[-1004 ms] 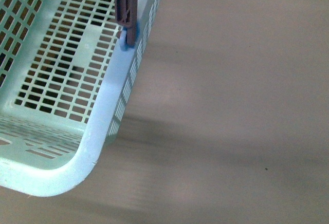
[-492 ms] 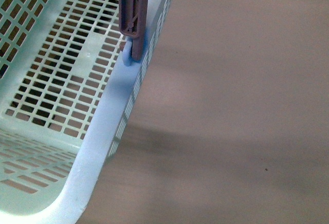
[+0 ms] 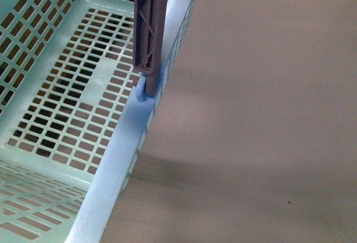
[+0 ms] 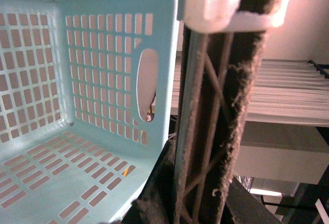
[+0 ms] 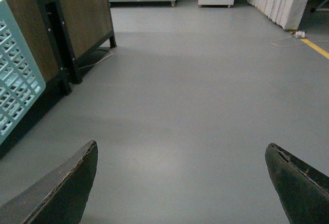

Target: Pick lemon and mango into basket

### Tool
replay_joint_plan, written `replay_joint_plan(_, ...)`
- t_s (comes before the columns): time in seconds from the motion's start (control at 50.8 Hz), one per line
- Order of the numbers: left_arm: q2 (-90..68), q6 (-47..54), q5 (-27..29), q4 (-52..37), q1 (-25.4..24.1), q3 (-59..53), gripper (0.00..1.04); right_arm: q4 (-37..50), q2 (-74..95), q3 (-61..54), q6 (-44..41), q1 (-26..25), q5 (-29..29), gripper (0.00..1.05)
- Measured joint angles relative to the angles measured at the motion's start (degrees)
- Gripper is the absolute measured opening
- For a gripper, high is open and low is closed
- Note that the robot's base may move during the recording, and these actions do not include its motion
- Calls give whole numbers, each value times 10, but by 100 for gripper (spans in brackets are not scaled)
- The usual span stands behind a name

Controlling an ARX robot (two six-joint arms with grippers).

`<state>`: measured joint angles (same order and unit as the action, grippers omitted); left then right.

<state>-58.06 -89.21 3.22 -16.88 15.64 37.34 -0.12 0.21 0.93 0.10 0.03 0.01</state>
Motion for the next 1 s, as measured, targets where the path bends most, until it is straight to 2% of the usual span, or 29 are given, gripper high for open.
replay_joint_plan(1.004,1,0,0,0,0,0,7,0,0,0,0,0,0,96)
